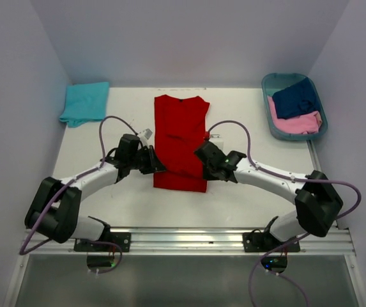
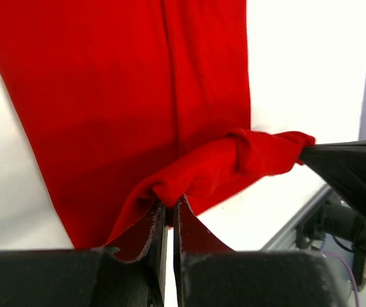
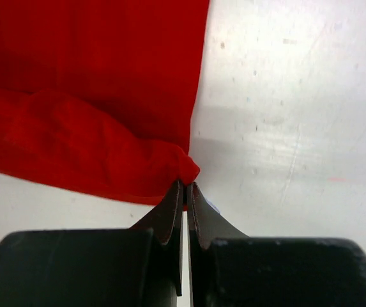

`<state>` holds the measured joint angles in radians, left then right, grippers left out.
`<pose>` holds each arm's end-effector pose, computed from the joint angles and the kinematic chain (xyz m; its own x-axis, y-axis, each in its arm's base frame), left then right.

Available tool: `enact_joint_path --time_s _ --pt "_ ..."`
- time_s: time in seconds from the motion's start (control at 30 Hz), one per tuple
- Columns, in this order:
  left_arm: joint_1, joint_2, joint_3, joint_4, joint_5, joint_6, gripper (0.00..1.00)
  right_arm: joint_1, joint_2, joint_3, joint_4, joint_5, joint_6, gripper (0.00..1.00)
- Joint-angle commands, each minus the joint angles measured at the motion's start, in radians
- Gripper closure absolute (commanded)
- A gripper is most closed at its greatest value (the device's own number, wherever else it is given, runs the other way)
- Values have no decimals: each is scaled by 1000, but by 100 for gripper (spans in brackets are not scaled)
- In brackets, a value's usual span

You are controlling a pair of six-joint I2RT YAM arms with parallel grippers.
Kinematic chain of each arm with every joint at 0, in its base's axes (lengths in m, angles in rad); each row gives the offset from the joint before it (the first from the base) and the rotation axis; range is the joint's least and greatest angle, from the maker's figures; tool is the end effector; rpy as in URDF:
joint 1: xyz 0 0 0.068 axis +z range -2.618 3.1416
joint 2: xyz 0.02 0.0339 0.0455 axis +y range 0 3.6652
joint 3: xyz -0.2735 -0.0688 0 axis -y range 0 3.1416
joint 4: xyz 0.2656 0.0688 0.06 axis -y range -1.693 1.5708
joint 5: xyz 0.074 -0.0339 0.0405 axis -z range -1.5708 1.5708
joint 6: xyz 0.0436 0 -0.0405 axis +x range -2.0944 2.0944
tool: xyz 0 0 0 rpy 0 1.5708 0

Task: Fold and stack the t-shirts
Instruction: Fold the folded rectangular tshirt in 1/3 of the way

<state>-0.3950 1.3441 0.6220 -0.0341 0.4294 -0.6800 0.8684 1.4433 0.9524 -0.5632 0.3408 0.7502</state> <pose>0.2516 -0.1246 0.1715 -0.8882 -0.2491 -0.3860 0.0912 0.7279 -0.6795 0.2079 0.2231 0.2124 -0.8287 0.0156 -0.5595 -0.0653 0.9901 0.1242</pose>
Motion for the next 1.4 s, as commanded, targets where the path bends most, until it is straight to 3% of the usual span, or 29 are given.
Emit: enact_joint_path --time_s 0.0,0.27,0.57,0.9,1.2,1.33,1.37 --pt "2 96 74 103 -38 53 100 -31 76 106 57 55 -110 100" --pt "38 199 157 119 -52 54 100 -112 227 241 79 12 -181 100" --pt "82 159 163 63 -99 57 100 -149 322 338 68 -9 -218 100" --pt "131 259 183 141 -29 65 100 -184 377 411 66 -20 -236 100" --pt "147 420 379 174 23 66 100 -229 489 591 31 -25 -285 100" --pt "163 504 565 149 35 60 100 -273 574 718 -10 -13 -301 100" --pt "171 524 600 126 37 65 100 -281 595 753 -27 12 -304 93"
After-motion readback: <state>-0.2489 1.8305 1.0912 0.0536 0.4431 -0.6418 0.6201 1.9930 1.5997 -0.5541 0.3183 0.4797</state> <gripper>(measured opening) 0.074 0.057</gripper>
